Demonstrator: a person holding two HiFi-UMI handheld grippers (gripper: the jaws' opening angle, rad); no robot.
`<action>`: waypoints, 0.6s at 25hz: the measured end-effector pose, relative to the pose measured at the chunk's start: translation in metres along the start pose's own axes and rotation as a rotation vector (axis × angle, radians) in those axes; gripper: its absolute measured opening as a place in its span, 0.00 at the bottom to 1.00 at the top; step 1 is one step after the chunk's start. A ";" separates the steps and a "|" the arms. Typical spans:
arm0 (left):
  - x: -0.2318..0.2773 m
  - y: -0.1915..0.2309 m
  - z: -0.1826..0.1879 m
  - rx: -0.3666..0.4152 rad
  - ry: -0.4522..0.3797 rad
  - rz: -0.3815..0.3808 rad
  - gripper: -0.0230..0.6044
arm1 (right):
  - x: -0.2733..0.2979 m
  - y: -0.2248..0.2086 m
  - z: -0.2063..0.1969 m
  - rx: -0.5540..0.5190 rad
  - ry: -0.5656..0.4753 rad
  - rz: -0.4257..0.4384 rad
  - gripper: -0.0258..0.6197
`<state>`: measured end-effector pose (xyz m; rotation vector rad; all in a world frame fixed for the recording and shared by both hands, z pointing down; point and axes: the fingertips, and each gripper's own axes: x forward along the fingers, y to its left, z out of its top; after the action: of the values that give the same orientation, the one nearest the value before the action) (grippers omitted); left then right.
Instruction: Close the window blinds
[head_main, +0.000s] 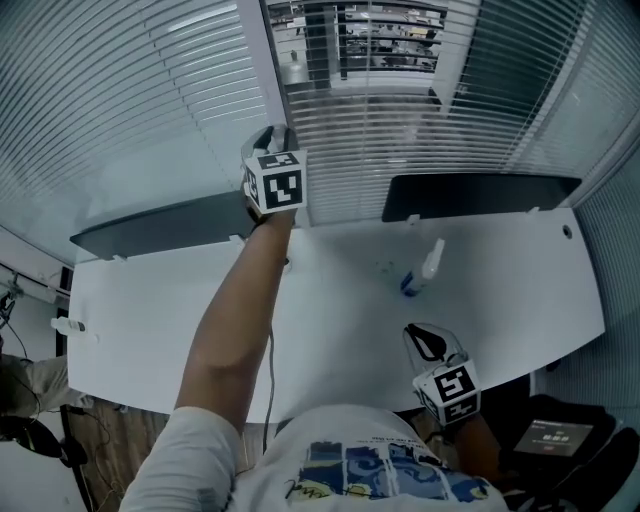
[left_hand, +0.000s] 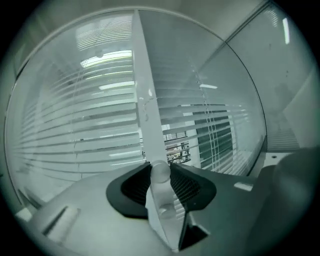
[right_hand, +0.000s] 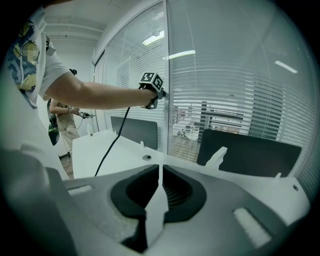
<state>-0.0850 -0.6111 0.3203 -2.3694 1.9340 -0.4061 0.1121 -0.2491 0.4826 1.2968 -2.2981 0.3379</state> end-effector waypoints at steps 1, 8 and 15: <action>0.000 0.002 0.000 -0.038 -0.004 0.001 0.24 | 0.000 0.000 0.000 0.001 0.000 0.000 0.06; -0.002 0.006 -0.005 -0.424 -0.031 -0.070 0.24 | -0.001 0.001 0.000 0.003 -0.005 0.003 0.06; -0.002 0.010 -0.010 -0.765 -0.054 -0.138 0.24 | 0.000 0.001 -0.005 0.011 -0.008 0.009 0.06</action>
<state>-0.0969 -0.6100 0.3276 -2.8920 2.1762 0.4911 0.1128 -0.2465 0.4864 1.2959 -2.3118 0.3495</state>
